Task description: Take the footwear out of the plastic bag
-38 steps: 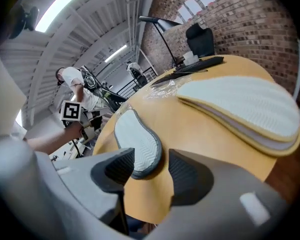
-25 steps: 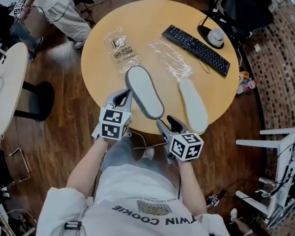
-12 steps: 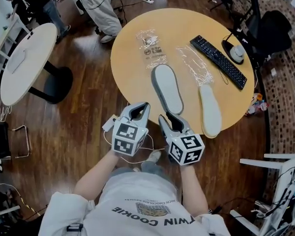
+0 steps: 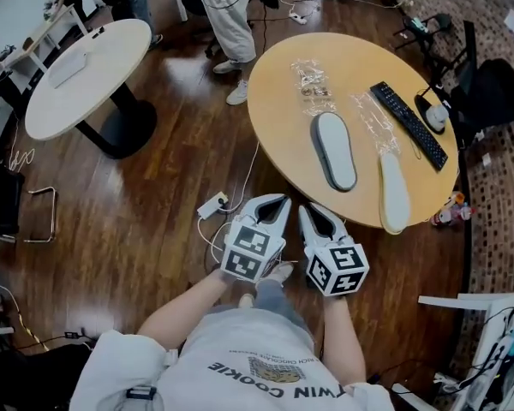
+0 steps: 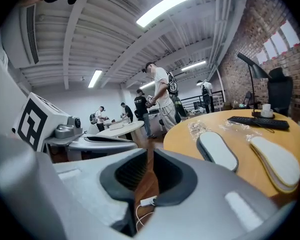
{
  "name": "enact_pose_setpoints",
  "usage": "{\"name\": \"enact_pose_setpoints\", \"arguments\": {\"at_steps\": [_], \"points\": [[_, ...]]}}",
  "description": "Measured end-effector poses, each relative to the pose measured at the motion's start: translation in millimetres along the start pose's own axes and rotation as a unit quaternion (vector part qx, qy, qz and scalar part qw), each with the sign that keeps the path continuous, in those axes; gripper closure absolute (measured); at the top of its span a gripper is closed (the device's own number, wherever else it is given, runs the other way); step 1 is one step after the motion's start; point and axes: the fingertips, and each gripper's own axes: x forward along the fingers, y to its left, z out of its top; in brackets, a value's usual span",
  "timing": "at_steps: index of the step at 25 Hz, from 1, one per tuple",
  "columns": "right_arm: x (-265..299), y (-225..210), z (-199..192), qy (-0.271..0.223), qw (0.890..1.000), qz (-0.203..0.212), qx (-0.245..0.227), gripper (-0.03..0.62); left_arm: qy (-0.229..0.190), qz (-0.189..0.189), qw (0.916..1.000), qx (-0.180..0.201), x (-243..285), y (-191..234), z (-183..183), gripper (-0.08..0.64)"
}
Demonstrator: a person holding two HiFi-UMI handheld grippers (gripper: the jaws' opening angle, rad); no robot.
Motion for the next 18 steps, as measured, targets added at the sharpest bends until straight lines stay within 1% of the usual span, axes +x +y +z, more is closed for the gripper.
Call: {"name": "enact_pose_setpoints", "arguments": {"at_steps": [6, 10, 14, 18], "points": [[-35, 53, -25, 0.009, 1.000, -0.013, 0.000, 0.569, -0.003, -0.015, 0.9998, -0.010, -61, -20, -23, 0.552], [-49, 79, -32, 0.009, 1.000, -0.018, -0.004, 0.571, -0.008, -0.028, 0.9995, -0.010, -89, -31, -29, 0.552], [-62, 103, -42, 0.008, 1.000, -0.025, 0.002, 0.574, -0.008, -0.037, 0.9992, -0.013, -114, -37, -40, 0.552], [-62, 120, -35, 0.002, 1.000, -0.018, -0.008, 0.574, -0.015, -0.028, 0.9994, -0.012, -130, -29, -37, 0.552]]}}
